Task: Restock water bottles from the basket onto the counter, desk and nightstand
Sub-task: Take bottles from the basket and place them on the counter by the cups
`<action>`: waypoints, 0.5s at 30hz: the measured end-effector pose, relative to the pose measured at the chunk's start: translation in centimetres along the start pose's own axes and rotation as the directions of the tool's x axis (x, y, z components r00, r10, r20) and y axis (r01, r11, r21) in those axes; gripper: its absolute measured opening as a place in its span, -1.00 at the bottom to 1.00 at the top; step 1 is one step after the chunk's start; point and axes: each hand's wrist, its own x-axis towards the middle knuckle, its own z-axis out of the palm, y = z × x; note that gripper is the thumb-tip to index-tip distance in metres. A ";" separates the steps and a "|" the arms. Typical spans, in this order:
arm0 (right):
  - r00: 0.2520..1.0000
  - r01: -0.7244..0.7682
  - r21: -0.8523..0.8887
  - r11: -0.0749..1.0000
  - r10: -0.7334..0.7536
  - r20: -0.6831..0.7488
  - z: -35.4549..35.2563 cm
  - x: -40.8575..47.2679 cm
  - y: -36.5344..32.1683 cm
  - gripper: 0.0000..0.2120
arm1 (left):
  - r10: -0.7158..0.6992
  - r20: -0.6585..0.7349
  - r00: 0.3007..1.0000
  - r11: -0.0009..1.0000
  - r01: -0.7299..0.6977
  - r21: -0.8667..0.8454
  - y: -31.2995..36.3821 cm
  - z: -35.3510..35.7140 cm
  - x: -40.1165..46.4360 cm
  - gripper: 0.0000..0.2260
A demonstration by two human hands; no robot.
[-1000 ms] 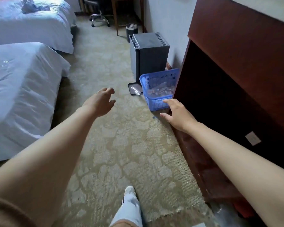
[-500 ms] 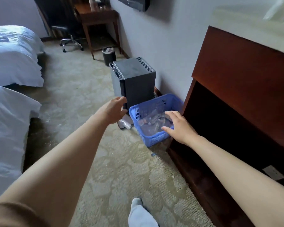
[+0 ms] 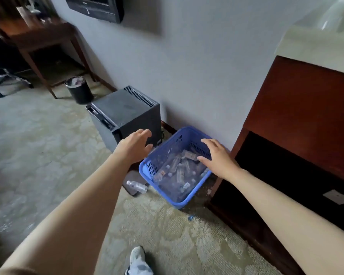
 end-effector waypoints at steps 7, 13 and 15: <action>0.967 -0.185 0.037 0.982 0.188 -0.172 1.2 7.4 -3.9 -0.44 | 0.226 0.069 0.972 0.972 -0.229 0.042 -4.7 -2.5 11.9 -0.71; 0.924 -0.294 0.074 0.953 0.303 -0.232 1.5 11.1 -3.7 -0.46 | 0.408 0.164 0.898 0.913 -0.406 -0.047 -2.8 -2.3 19.9 -0.74; 0.913 -0.324 0.100 0.941 0.339 -0.227 2.0 12.4 -3.3 -0.45 | 0.436 0.170 0.884 0.900 -0.430 -0.074 -2.5 -1.9 21.8 -0.75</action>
